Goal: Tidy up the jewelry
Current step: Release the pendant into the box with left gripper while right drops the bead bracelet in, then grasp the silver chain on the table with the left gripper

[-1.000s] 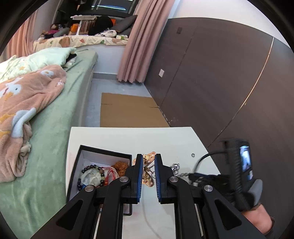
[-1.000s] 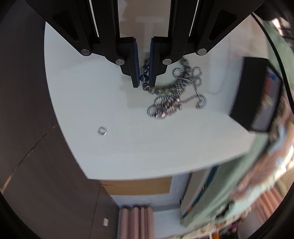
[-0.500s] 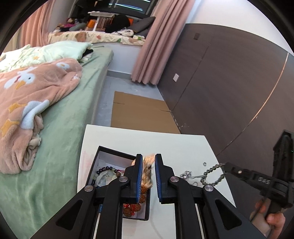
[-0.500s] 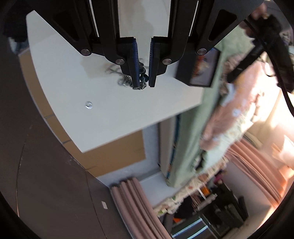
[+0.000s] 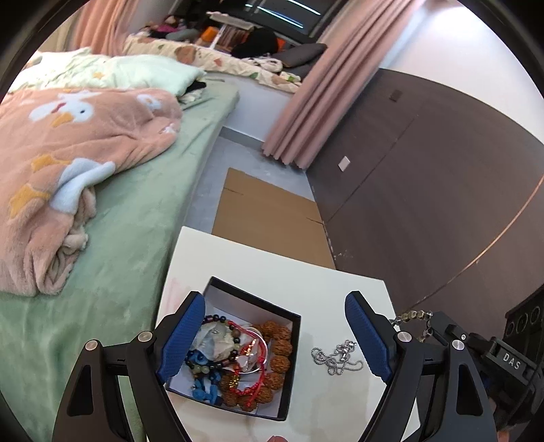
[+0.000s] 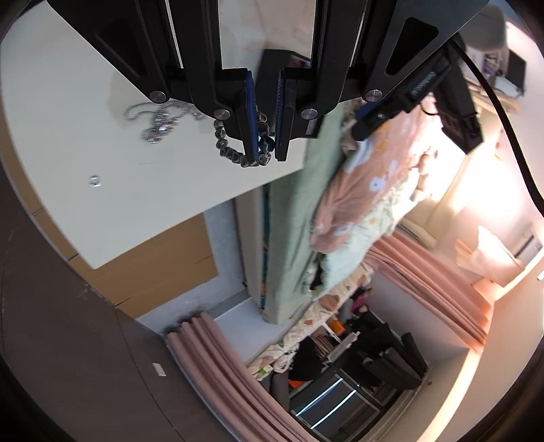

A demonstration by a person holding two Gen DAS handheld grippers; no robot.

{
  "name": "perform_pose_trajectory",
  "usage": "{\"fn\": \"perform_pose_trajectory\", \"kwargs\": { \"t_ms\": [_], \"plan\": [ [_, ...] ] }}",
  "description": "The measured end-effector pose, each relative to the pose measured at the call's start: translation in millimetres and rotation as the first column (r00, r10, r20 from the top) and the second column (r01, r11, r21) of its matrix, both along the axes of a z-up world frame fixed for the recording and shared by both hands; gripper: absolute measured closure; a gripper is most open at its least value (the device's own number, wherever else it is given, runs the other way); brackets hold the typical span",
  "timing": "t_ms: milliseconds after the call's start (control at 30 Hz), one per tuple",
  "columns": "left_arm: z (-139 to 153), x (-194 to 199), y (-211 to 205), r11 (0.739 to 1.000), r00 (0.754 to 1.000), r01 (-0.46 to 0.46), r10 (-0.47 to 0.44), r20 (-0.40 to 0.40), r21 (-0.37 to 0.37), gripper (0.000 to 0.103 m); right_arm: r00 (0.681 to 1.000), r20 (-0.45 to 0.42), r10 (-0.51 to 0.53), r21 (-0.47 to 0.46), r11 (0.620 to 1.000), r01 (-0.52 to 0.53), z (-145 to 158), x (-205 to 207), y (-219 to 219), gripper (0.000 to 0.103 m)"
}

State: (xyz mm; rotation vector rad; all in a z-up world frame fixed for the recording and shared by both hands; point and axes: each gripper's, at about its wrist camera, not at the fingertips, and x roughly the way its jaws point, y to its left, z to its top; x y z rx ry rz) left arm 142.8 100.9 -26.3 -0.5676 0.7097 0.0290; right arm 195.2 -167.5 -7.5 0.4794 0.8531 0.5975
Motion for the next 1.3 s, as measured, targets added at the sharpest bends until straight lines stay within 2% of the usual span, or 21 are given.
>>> {"fn": "perform_pose_trajectory", "kwargs": {
  "t_ms": [167,400,567,633,667,700,767,1100,1300],
  "plan": [
    [0,-3,12,0.999,1.000,-0.026,0.026,-0.002,-0.019,0.018,0.999,0.000,0.038,0.054,0.998,-0.038,-3,1,22,0.092],
    [3,-8,30,0.998,0.998,-0.058,0.058,-0.006,-0.035,0.018,0.996,-0.021,0.083,0.080,0.993,-0.081,-16,5,57,0.092],
    [3,-13,44,0.993,0.995,-0.099,0.099,-0.005,-0.061,0.018,0.986,-0.056,0.155,0.130,0.981,-0.146,-27,4,90,0.091],
    [3,-15,49,0.991,0.994,-0.109,0.109,-0.004,-0.072,0.018,0.982,-0.074,0.175,0.122,0.979,-0.165,-30,4,98,0.075],
    [3,-15,50,0.991,0.994,-0.110,0.110,-0.004,-0.076,0.018,0.981,-0.078,0.176,0.108,0.980,-0.168,-31,4,100,0.056],
    [3,-15,50,0.991,0.994,-0.109,0.109,-0.004,-0.081,0.018,0.985,-0.073,0.155,0.086,0.985,-0.149,-32,3,99,0.042],
    [4,-15,49,0.991,0.995,-0.103,0.104,0.000,-0.086,0.018,0.994,-0.055,0.097,0.044,0.995,-0.095,-31,3,90,0.038],
    [5,-4,16,0.998,1.000,-0.014,0.014,0.003,-0.060,0.018,0.997,-0.075,-0.020,-0.046,0.999,0.016,-26,8,30,0.038],
    [4,5,-13,0.998,0.998,0.060,-0.060,-0.010,-0.015,0.018,0.994,-0.080,-0.073,-0.076,0.995,0.067,-21,7,-2,0.038]
  ]
}}
